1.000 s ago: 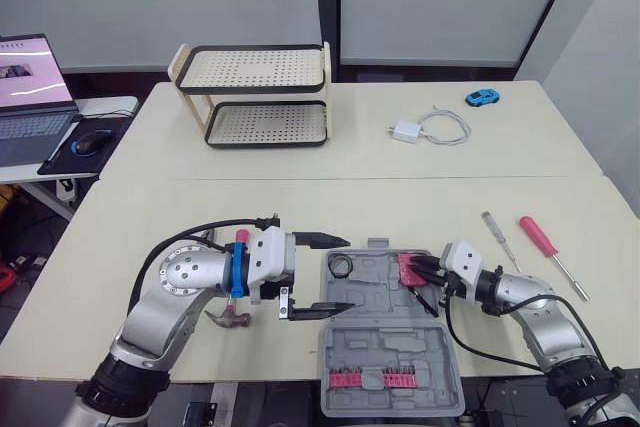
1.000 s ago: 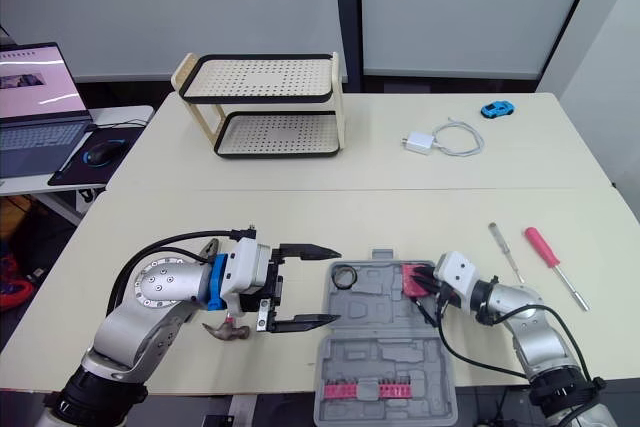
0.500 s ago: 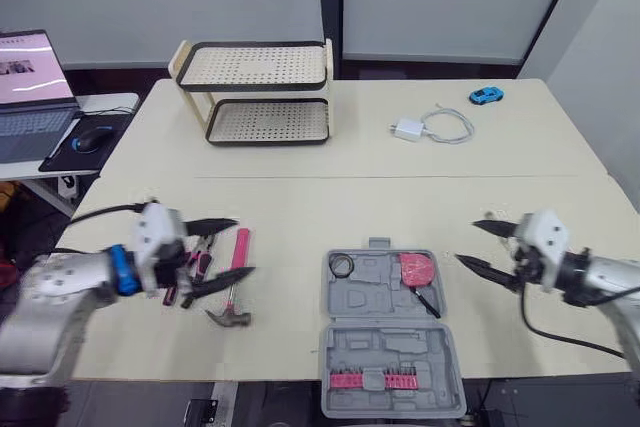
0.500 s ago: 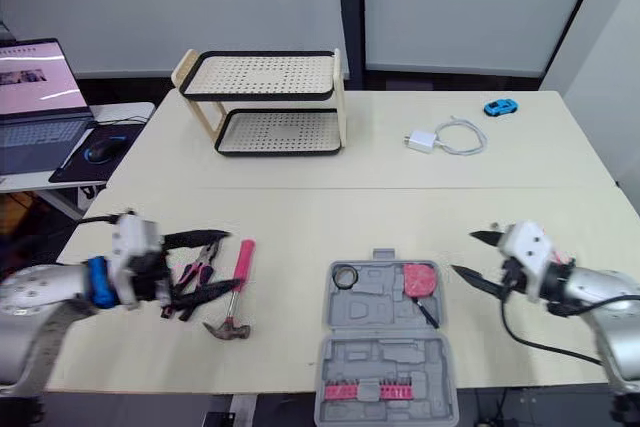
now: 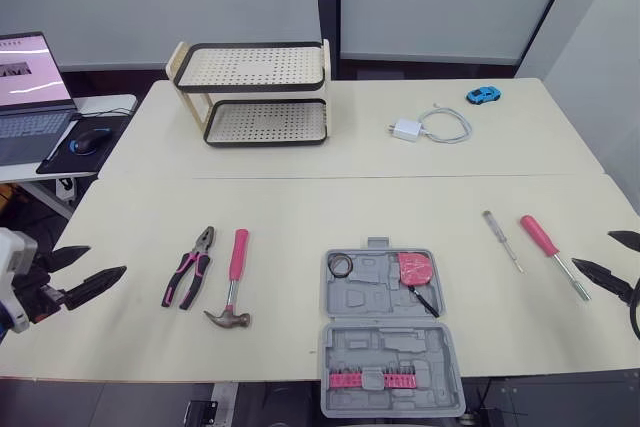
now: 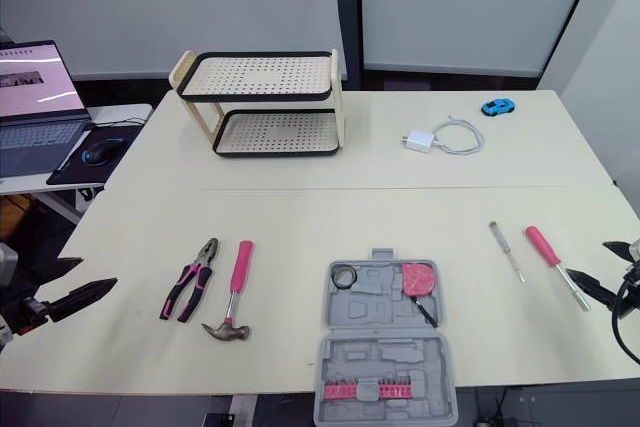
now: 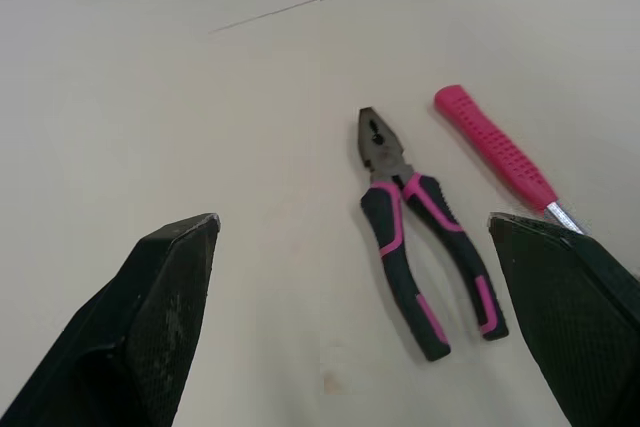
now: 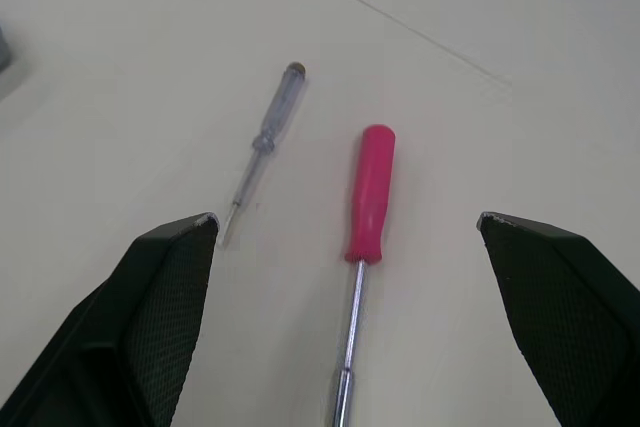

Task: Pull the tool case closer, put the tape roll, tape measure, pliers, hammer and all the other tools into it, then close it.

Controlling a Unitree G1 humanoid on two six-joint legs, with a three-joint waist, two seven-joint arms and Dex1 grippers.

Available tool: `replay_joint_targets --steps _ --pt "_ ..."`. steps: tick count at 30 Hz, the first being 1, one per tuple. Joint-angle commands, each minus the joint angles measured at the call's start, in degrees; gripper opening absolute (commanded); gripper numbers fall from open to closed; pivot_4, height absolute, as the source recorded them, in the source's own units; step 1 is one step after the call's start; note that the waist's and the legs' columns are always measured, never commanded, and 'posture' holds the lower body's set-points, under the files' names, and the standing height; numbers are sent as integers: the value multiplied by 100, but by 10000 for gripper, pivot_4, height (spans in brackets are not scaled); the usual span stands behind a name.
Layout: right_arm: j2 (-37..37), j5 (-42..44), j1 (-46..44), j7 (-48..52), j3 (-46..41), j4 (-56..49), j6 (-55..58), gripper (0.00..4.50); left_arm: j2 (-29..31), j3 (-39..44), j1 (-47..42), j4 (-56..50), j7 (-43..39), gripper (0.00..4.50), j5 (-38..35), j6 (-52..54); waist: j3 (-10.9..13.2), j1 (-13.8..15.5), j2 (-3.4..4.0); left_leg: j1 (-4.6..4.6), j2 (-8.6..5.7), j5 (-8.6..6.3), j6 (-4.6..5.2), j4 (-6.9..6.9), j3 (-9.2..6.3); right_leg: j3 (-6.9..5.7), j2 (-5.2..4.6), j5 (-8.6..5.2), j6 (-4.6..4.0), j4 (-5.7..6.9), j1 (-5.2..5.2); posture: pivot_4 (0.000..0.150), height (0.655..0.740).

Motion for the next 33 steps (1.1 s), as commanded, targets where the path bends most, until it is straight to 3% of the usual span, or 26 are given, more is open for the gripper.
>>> replay_joint_targets --steps 1,16,26,33 --pt "-179 -61 -77 73 -168 254 -334 44628 272 119 -169 436 -38 45000 133 -290 0 -2 1 1 0 0 0 0 -1 0 1 0 0 1 0 1500 7400" --pt "-177 -162 -16 43 -26 54 -351 44628 165 -24 -287 411 250 45000 274 -460 -3 -9 5 2 7 0 -1 -1 1 4 -2 0 0 3 -1 1500 7400" --pt "82 191 -490 -58 707 -1686 468 44628 102 181 45 23 309 45000 166 -349 -3 -16 7 0 12 0 -1 -1 -1 4 -1 0 0 4 -5 1500 7400" --pt "432 644 -1586 34 1915 -2941 1176 44628 -454 593 958 -1314 685 45000 -135 128 -3 -40 6 -1 14 -1 -2 0 1 8 -5 0 0 3 -7 1500 7400"
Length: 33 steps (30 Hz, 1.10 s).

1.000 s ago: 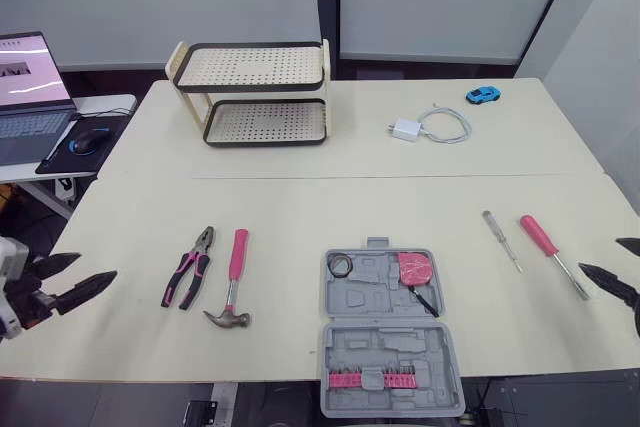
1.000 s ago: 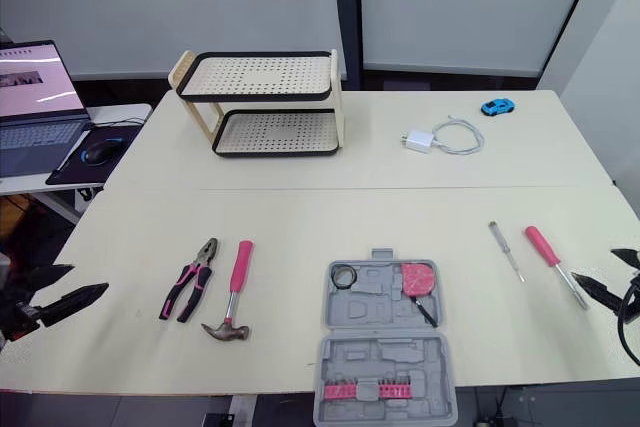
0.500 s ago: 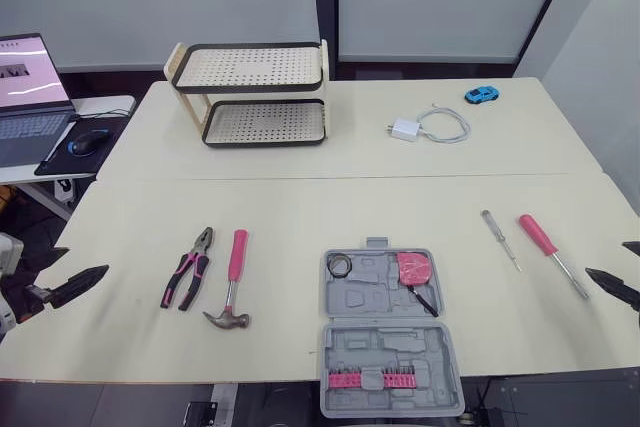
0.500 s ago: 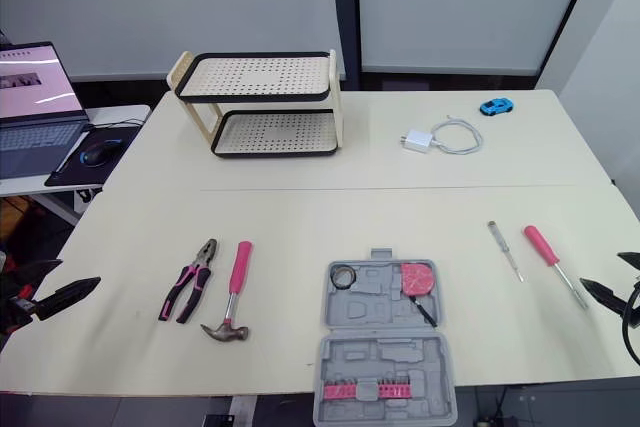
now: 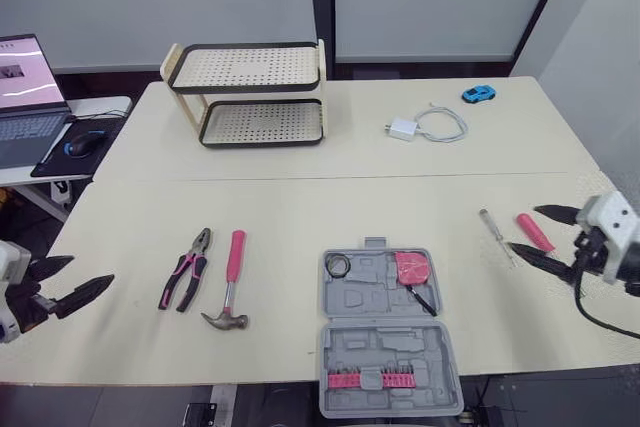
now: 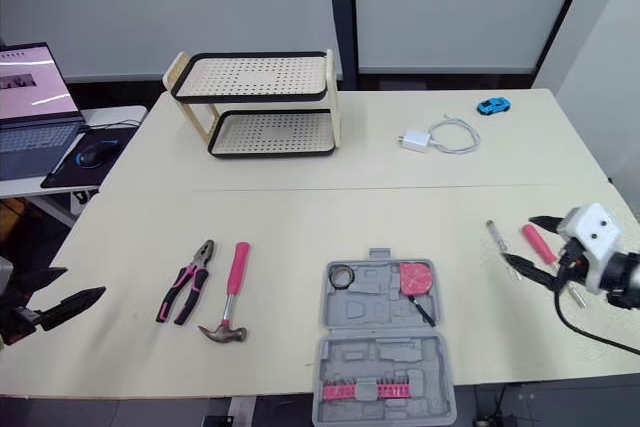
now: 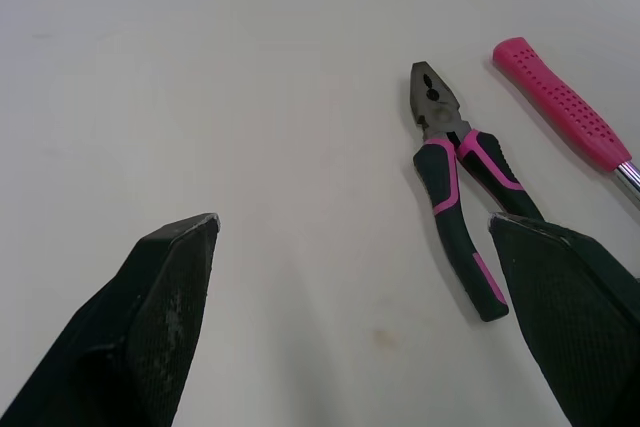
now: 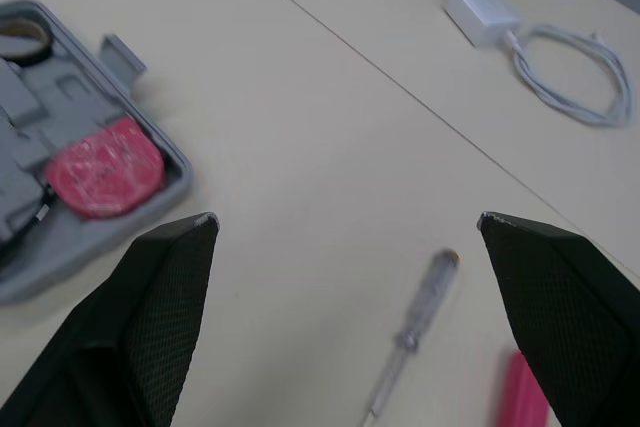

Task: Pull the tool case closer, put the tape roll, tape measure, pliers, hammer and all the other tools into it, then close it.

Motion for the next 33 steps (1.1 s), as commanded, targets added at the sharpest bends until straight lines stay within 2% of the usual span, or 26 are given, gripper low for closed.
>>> replay_joint_targets --steps 1,9,13,18,25,31,33 --pt "174 368 -628 55 553 -708 317 44628 -274 418 473 -860 223 45000 -282 340 1 -11 -1 0 0 0 0 0 0 1 0 0 0 0 -2 1500 7400" --pt "685 822 -1760 222 1586 -1375 813 44628 -984 720 1722 -2087 479 45000 -417 708 -3 61 -18 -12 -5 -3 -5 1 -3 -4 -9 0 -1 -12 -7 1500 7400" --pt "962 1046 -2240 306 1962 -1607 997 44628 -1354 876 2281 -2375 531 45000 -480 735 -4 49 -20 -13 -5 -4 -6 1 -5 -5 -9 0 -1 -15 -8 1500 7400" --pt "1111 1118 -2548 299 2080 -1635 1096 44628 -1515 1007 2504 -2449 548 45000 -524 717 -7 80 -26 -14 -5 -5 -7 1 -10 -11 -9 0 -1 -16 -10 1500 7400" --pt "1148 1198 -2580 231 2099 -1710 1312 44628 -1405 941 2152 -2424 670 45000 -541 636 -8 98 -27 -13 -7 -5 -8 1 -10 -12 -9 0 -2 -16 -29 1500 7400" --pt "1137 1071 -2479 138 2081 -1686 1325 44628 -1243 493 1235 -2564 1223 45000 -306 848 -9 105 -29 -13 -8 -5 -9 1 -11 -12 -8 1 -3 -13 -28 1500 7400" --pt "1142 1061 -2419 91 2100 -1733 1344 44628 -1239 130 700 -2613 1672 45000 -191 1128 -9 100 -29 -13 -9 -5 -9 1 -8 -9 -7 1 -3 -11 -24 1500 7400"
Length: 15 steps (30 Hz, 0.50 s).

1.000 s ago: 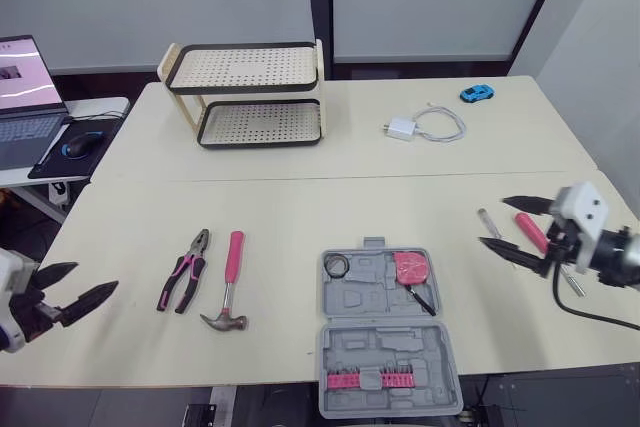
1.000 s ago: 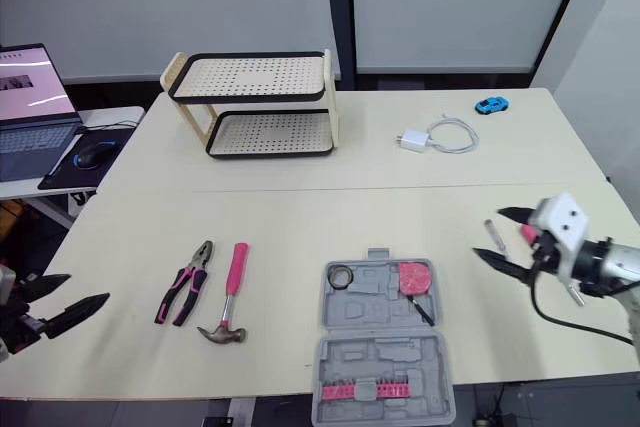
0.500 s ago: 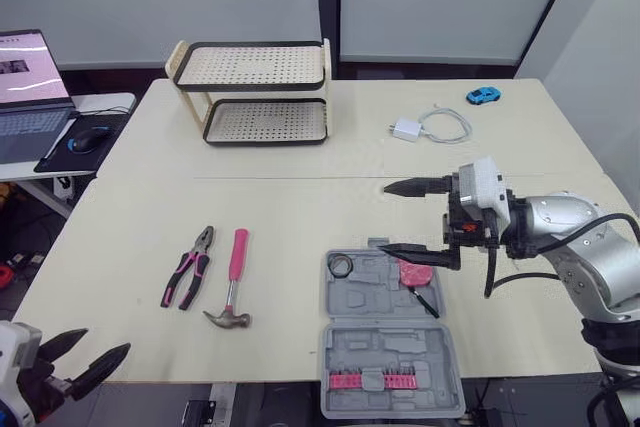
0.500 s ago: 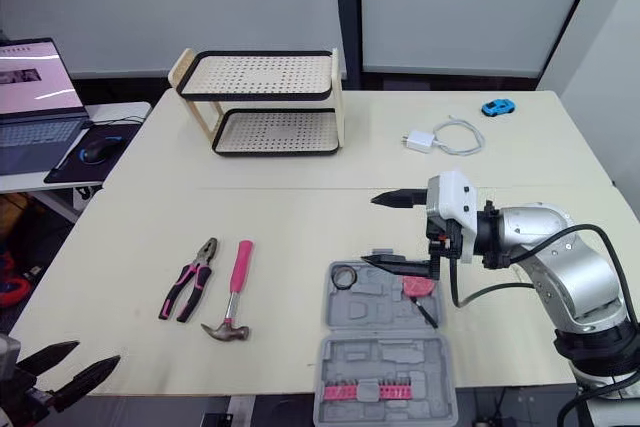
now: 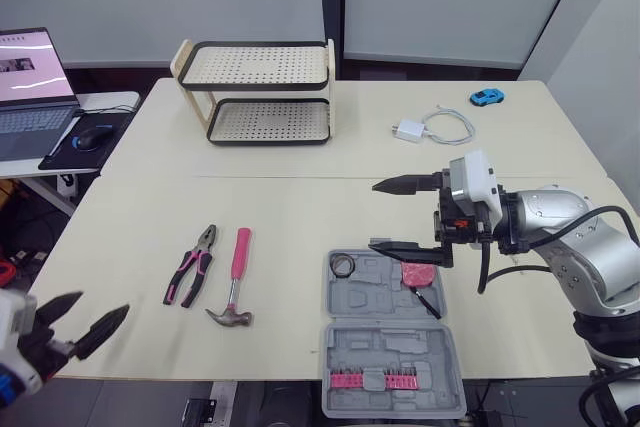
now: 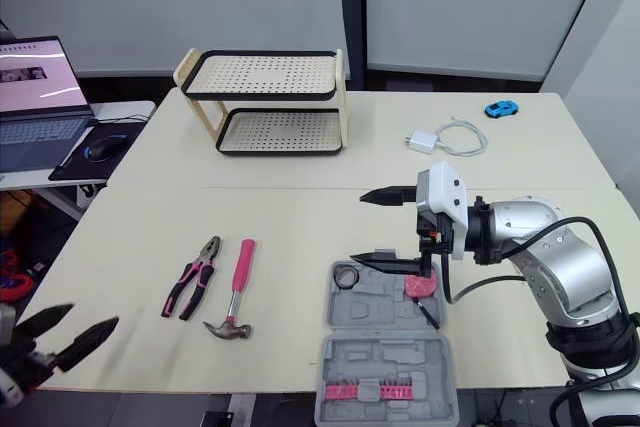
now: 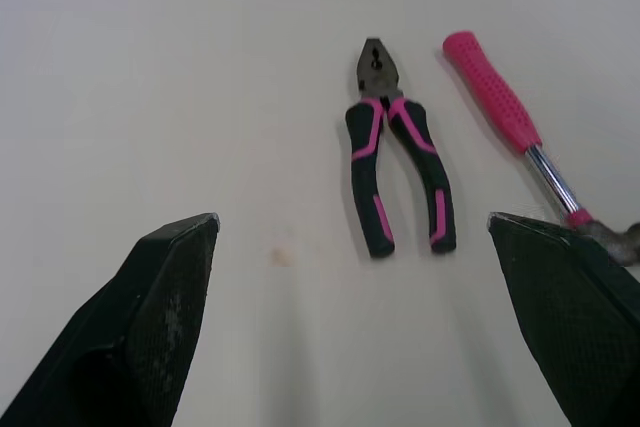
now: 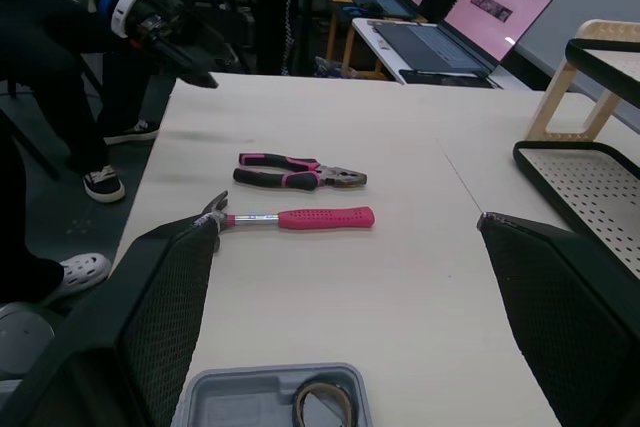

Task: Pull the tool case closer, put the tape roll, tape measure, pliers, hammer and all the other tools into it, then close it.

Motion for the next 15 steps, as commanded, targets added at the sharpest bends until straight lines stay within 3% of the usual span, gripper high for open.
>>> replay_joint_targets --steps 1,8,15 --pt "4 25 39 -101 -46 -231 7 44628 57 -498 -615 -199 660 45000 216 365 0 2 0 0 0 0 0 0 2 2 0 0 0 2 1 1500 7400" --pt "-13 39 109 -306 -75 -354 111 44628 -156 -1566 -1640 56 1542 45000 794 749 -2 -58 -4 -1 -2 0 -2 1 1 7 4 1 0 12 -1 1500 7400" --pt "-39 40 120 -424 -89 -428 164 44628 -305 -2282 -2135 475 1872 45000 1205 888 -2 -68 -4 -3 0 -1 -2 1 1 7 7 1 0 14 -7 1500 7400"
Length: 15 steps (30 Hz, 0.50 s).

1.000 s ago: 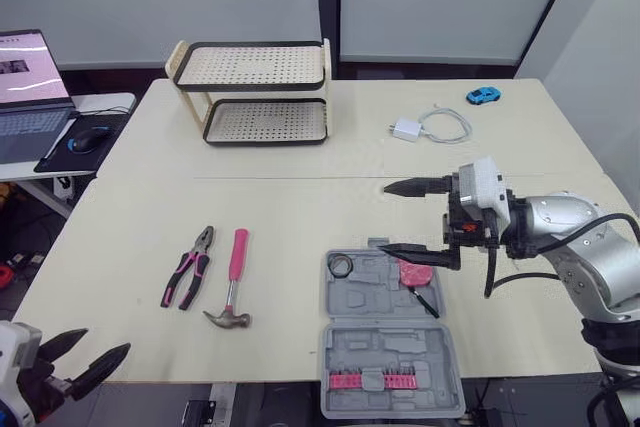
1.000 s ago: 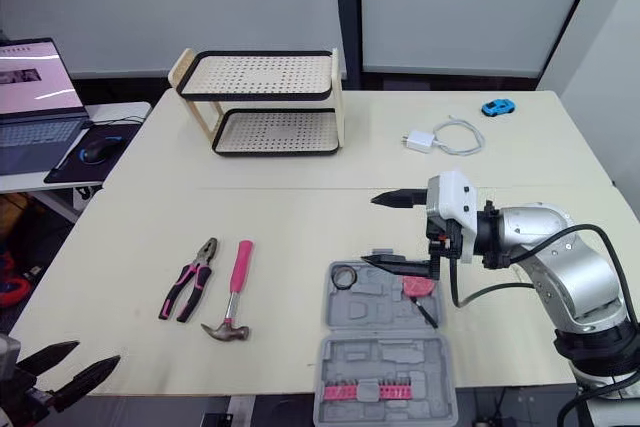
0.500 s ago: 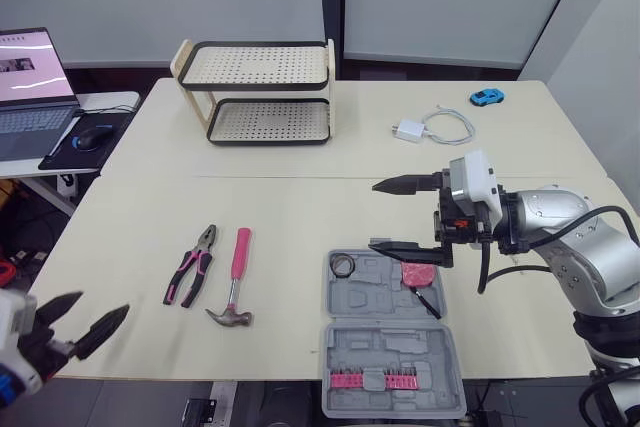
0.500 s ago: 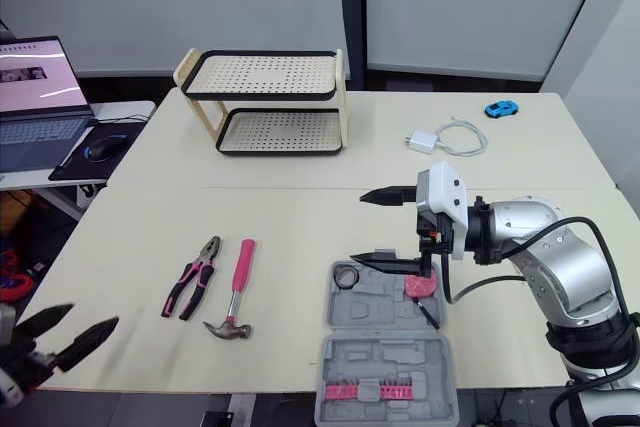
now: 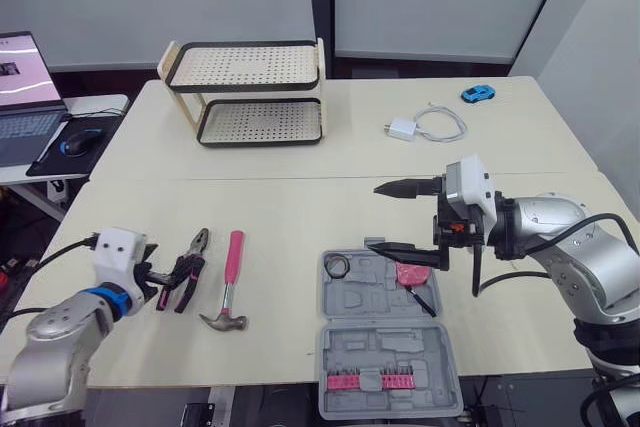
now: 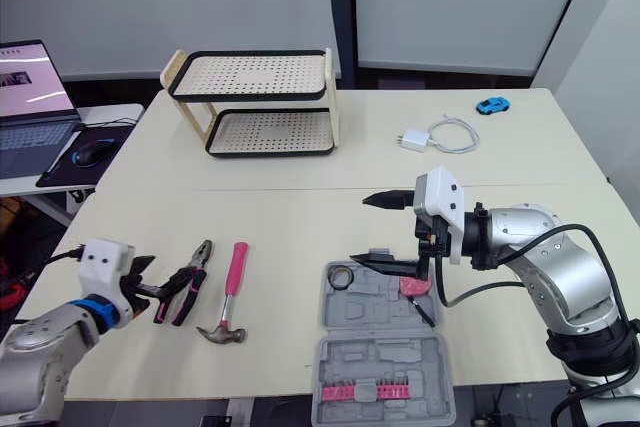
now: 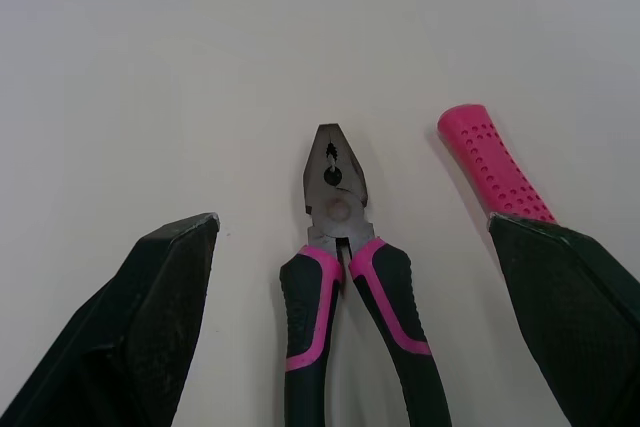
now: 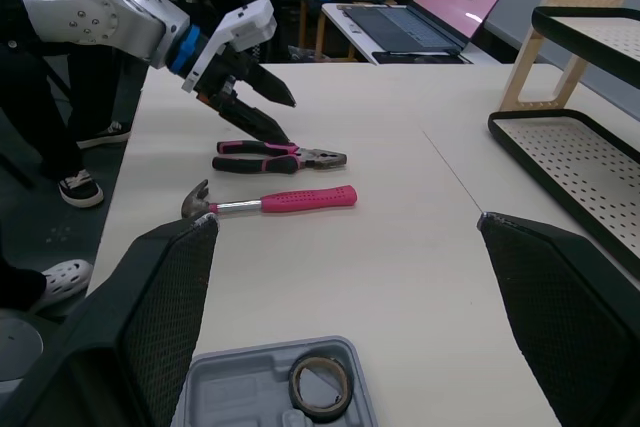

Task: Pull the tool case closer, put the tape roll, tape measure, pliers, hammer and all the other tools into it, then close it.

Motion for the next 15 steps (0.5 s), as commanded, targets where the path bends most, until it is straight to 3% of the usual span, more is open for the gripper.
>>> replay_joint_targets --steps 1,15 --pt "-44 17 -23 -98 -118 -228 15 44628 -45 -238 -148 181 166 45000 250 31 0 3 0 0 -1 0 0 0 0 1 -1 0 0 0 0 1500 7400" --pt "-3 36 -74 -258 -47 -372 157 44628 -339 -669 -518 785 612 45000 609 248 -1 17 0 0 -1 0 0 2 -3 -1 -1 0 0 2 2 1500 7400"
